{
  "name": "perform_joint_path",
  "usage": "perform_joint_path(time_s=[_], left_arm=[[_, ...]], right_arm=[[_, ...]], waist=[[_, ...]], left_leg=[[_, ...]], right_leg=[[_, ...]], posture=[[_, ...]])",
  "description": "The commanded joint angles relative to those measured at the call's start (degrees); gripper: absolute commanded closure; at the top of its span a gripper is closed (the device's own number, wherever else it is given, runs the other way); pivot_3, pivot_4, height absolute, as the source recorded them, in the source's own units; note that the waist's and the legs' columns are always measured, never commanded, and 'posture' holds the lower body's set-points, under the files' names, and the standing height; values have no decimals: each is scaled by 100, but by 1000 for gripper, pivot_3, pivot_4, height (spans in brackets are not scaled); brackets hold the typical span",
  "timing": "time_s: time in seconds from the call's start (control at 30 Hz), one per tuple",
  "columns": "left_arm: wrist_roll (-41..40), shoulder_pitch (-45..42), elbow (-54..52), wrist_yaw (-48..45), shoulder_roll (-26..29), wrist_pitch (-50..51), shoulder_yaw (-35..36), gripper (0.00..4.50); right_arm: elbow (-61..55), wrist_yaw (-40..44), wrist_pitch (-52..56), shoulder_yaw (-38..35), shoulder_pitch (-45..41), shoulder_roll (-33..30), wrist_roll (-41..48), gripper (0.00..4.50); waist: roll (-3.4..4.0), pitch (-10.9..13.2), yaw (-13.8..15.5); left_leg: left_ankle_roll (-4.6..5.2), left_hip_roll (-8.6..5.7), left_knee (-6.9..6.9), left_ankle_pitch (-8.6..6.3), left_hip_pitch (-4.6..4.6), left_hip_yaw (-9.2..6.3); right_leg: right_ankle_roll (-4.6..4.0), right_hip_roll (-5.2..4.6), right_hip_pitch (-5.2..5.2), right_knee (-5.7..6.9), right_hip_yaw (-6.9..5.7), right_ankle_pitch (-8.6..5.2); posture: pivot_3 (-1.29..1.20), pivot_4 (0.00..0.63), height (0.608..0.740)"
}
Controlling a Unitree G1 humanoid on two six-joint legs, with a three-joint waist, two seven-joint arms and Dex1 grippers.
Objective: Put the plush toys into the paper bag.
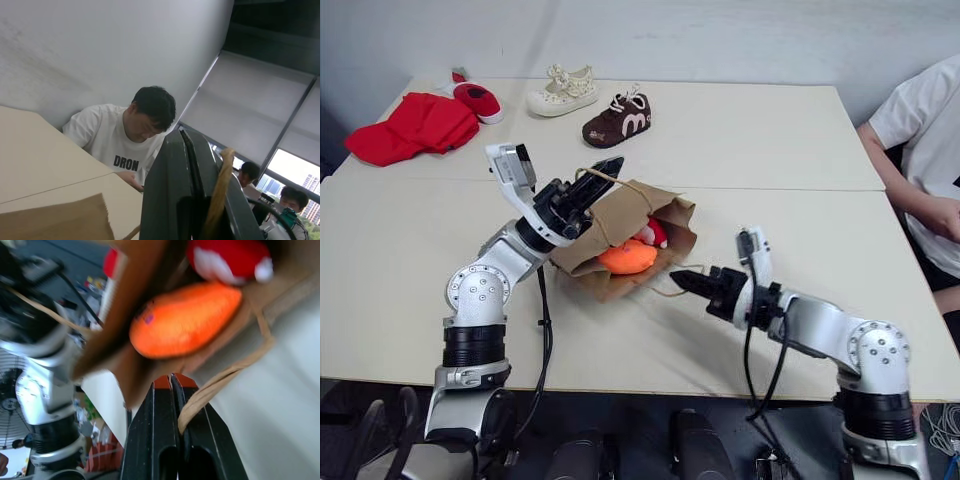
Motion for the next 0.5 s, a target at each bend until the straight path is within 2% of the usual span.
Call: perform_joint_path(time_s=[0.03, 0.13, 0.2, 0.27, 0.37, 0.5], left_arm=[[-102, -228, -321, -32, 104, -109, 106, 4500], [-132, -472, -232, 27, 270, -183, 298, 4500], [-56, -567, -116, -12, 361, -231, 325, 4500], [74, -607, 49, -50, 418, -307, 303, 4500], [405, -565, 213, -168, 472, -501, 116, 4500], [547, -468, 122, -232, 388, -590, -44, 4500]], right_arm=[[-290, 762, -307, -598, -731, -179, 148, 4478], [206, 780, -562, -929, -1709, -316, 148, 4478], [397, 735, -599, -868, -1934, -382, 148, 4478], [536, 758, -584, -683, -2015, -448, 106, 4478], [617, 1022, -497, -355, -1941, -441, -413, 4478], [619, 1279, -567, -324, -1561, -403, -768, 4478]], waist=[[0, 0, -2], [1, 2, 1], [0, 1, 11], [-1, 0, 21], [-1, 0, 11], [-1, 0, 19]], left_leg=[[0, 1, 0, 0, 1, 0], [-1, 2, 1, 1, 0, -2], [-1, 2, 0, 1, 0, -1], [-1, 4, -4, 0, 0, -5], [7, 1, -3, -3, -6, 1], [9, 2, -2, -3, -9, 0]], right_leg=[[0, 0, 0, 1, 0, 0], [0, 1, -1, 1, -2, 0], [-1, 0, -2, 0, -3, 0], [-1, 0, 0, -7, -8, 0], [1, -8, 0, -6, -8, 2], [3, -9, -2, -6, -10, 2]], posture=[[0, 150, 740], [0, 150, 740], [0, 150, 740], [0, 150, 740], [0, 150, 740], [0, 150, 740]])
